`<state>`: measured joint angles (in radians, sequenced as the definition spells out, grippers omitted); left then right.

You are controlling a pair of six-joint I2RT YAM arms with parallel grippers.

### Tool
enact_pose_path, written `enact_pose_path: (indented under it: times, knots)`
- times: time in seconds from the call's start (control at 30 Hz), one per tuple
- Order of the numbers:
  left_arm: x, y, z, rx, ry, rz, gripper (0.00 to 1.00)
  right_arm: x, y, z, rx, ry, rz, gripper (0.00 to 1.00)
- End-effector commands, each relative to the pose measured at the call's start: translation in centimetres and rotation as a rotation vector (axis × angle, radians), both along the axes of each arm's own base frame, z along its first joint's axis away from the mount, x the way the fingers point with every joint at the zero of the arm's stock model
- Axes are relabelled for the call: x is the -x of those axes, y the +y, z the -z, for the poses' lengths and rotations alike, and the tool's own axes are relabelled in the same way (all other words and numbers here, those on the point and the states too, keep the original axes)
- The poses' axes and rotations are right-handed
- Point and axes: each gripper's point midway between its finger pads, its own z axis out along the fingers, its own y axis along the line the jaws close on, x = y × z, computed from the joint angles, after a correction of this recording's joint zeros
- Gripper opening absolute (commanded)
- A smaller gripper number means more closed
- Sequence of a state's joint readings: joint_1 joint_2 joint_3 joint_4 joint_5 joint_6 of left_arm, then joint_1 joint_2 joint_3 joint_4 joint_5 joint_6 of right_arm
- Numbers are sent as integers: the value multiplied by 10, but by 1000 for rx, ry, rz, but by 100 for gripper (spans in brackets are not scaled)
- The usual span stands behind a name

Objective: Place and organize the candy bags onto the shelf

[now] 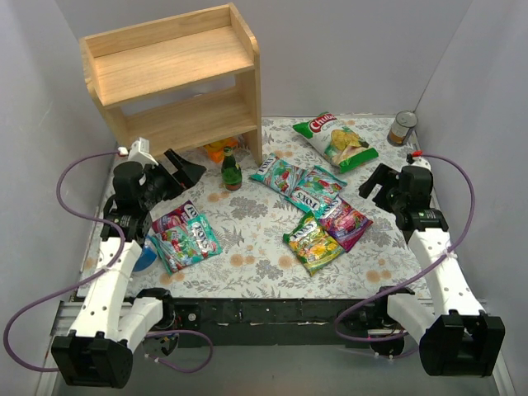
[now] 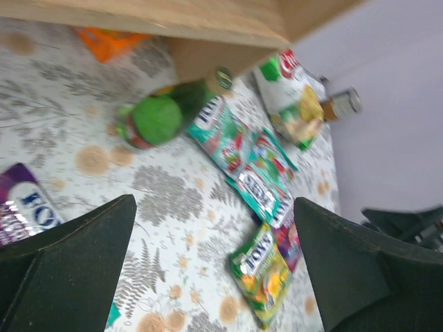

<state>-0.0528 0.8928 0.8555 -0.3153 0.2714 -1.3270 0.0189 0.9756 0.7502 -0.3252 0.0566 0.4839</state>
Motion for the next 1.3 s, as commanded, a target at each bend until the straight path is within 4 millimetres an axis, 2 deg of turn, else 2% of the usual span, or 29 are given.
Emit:
enact_pose_path:
  times: [0.0,0.03,0.07,0.1,0.13,0.17,0.23,0.27,0.33,0.37,0.47,0.53,0.6,0.7,0.83,1.03,1.27]
  knots:
    - [26,-55,-25,71,-75,292,98,4,17,-21,-64,-61,-80,95]
    - [26,-60,-25,86,-72,289,98,5,19,-22,-70,-66,-90,94]
    - [34,-78,-22,95,-61,333,98,6,23,-21,-84,-63,-111,94]
    - [37,-87,-17,103,-47,346,98,6,26,-21,-92,-61,-124,94]
    - [38,-96,-6,123,-19,348,98,7,28,-20,-96,-56,-138,93]
    - [50,-116,2,134,7,404,98,7,31,-17,-108,-44,-151,93]
    - [57,-136,18,138,38,443,98,9,34,-14,-115,-30,-163,92]
    - [70,-158,30,129,75,501,98,10,36,-12,-121,-24,-174,91]
    - [80,-177,37,109,86,541,98,11,36,-10,-119,-18,-177,89]
    - [87,-192,49,77,109,553,98,11,36,-9,-119,-19,-183,88]
    - [101,-218,66,33,151,578,98,13,38,-5,-122,-7,-192,86]
    - [107,-228,79,21,192,577,98,14,38,-4,-124,-2,-192,86]
    - [113,-237,106,20,280,550,98,15,39,-1,-129,4,-196,85]
    - [124,-248,134,34,353,552,98,17,39,2,-128,8,-197,85]
    - [136,-267,139,91,311,621,98,18,40,2,-129,9,-199,84]
    - [135,-279,147,126,299,644,98,23,45,5,-163,-7,-215,84]
    - [129,-286,194,199,537,474,98,25,52,0,-201,-63,-231,88]
